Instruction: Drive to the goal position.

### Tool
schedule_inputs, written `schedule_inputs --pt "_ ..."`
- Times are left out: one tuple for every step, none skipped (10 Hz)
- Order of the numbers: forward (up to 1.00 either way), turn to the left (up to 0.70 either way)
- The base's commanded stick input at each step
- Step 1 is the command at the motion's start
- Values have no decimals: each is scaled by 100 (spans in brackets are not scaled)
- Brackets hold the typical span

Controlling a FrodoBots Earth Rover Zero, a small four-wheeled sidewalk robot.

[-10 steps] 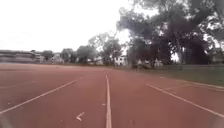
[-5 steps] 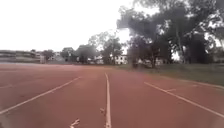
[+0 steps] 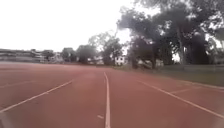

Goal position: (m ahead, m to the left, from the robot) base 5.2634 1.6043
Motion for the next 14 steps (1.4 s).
schedule_inputs --pt "45 0" --pt "45 0" --pt "45 0" --pt "45 0" --pt "45 0" --pt "45 0" --pt "45 0" --pt "45 0" --pt "45 0" --pt "45 0" --pt "45 0" --pt "45 0" --pt "45 0" --pt "45 0"
